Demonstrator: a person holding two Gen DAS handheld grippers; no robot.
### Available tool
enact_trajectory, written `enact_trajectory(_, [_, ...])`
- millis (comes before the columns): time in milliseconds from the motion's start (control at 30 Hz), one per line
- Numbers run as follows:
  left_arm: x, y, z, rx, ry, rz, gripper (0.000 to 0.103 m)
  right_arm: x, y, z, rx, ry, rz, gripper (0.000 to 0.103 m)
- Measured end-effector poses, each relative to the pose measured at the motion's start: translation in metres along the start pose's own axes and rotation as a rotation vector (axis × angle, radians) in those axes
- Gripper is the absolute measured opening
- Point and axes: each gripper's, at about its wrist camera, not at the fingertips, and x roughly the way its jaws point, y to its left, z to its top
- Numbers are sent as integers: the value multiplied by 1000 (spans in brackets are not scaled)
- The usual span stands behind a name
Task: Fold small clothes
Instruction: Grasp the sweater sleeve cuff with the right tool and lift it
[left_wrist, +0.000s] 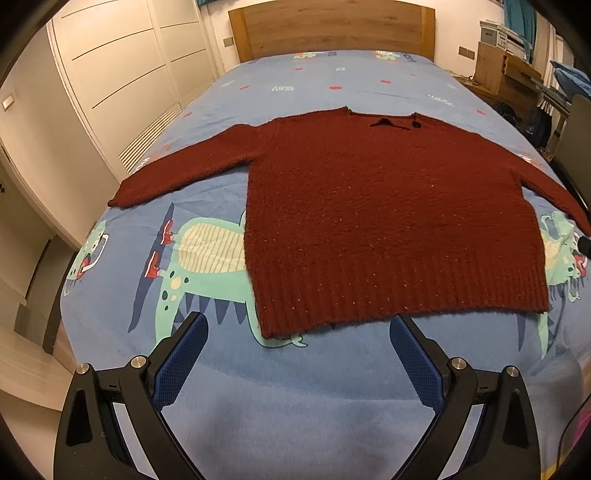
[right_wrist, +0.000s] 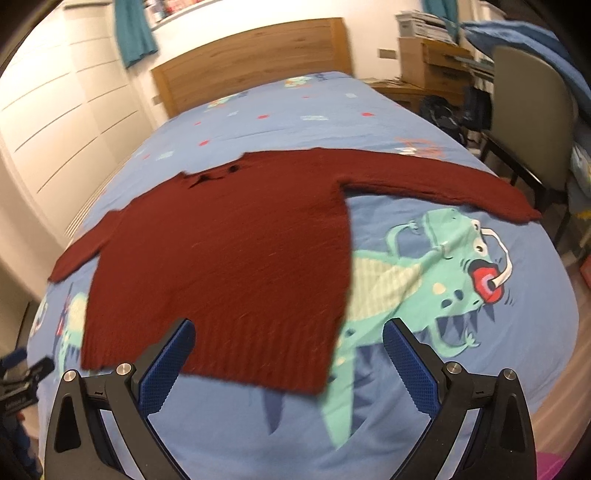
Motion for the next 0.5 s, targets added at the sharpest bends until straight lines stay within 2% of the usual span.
enact_trajectory(367, [32, 3, 15, -14, 26, 39, 97, 53, -106, 43, 157, -19, -185, 101])
enact_trajectory(500, [41, 7, 22, -23, 26, 37, 97, 70, -141, 54, 230, -22, -210, 100])
